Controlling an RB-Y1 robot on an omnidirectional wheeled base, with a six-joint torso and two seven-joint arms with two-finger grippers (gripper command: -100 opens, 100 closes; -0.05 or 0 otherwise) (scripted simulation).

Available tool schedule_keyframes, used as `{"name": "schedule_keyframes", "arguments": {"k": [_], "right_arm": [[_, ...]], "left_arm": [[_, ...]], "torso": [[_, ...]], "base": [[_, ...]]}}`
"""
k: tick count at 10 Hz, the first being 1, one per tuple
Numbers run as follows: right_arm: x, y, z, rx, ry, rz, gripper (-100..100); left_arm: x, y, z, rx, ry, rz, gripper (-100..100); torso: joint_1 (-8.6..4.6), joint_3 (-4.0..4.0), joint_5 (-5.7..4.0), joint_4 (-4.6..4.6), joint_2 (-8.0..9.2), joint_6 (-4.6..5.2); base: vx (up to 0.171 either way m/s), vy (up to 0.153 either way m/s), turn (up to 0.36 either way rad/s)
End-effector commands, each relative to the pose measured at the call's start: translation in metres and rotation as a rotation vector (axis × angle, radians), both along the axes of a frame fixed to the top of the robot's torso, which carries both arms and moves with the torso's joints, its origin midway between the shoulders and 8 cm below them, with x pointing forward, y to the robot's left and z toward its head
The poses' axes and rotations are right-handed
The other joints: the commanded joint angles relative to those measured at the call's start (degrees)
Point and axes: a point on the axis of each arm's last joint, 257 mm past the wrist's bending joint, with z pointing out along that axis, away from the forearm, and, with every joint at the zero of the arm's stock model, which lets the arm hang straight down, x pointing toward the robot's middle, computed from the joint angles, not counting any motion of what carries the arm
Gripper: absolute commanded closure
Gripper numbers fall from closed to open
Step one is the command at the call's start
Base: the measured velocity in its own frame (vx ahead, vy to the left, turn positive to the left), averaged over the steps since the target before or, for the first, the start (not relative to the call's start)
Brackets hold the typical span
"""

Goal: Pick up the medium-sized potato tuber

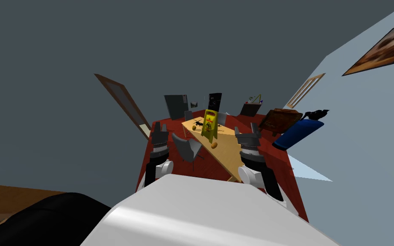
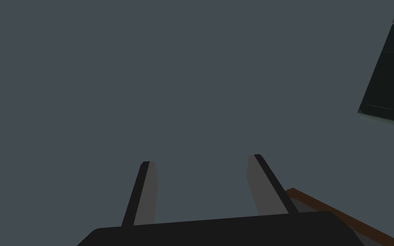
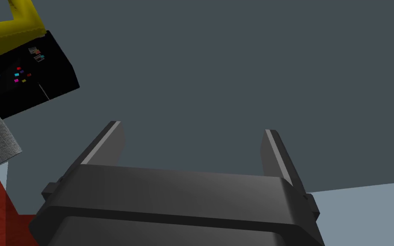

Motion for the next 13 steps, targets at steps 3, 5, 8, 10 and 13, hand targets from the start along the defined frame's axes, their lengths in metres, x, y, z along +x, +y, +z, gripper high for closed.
{"name": "schedule_keyframes", "arguments": {"k": [3,5,8,10,13], "right_arm": [[0.026,-0.002,-0.027,0.113,0.076,0.103,-100],[0.036,-0.004,-0.037,0.164,0.106,0.144,-100],[0.047,-0.006,-0.047,0.219,0.137,0.184,-100],[0.058,-0.009,-0.058,0.274,0.170,0.222,-100],[0.080,-0.015,-0.083,0.387,0.240,0.286,-100]], "left_arm": [[0.000,0.000,0.000,0.000,0.000,0.000,0],[0.000,0.000,0.000,0.000,0.000,0.000,0],[0.000,0.000,0.000,0.000,0.000,0.000,0],[0.000,0.000,0.000,0.000,0.000,0.000,0],[0.000,0.000,0.000,0.000,0.000,0.000,0]], "torso": [[-0.01,0.00,0.00,0.00,0.00,0.00],[-0.06,0.01,-0.01,0.00,0.02,0.01],[-0.06,0.00,-0.01,0.00,0.01,0.01],[-0.03,0.01,-0.01,0.00,0.02,0.01],[-0.05,0.01,0.00,0.00,0.01,0.00]], "base": [[0.002,0.026,-0.045],[-0.002,0.015,-0.050],[-0.001,0.017,-0.034],[-0.002,0.019,-0.044],[-0.001,0.019,-0.046]]}}
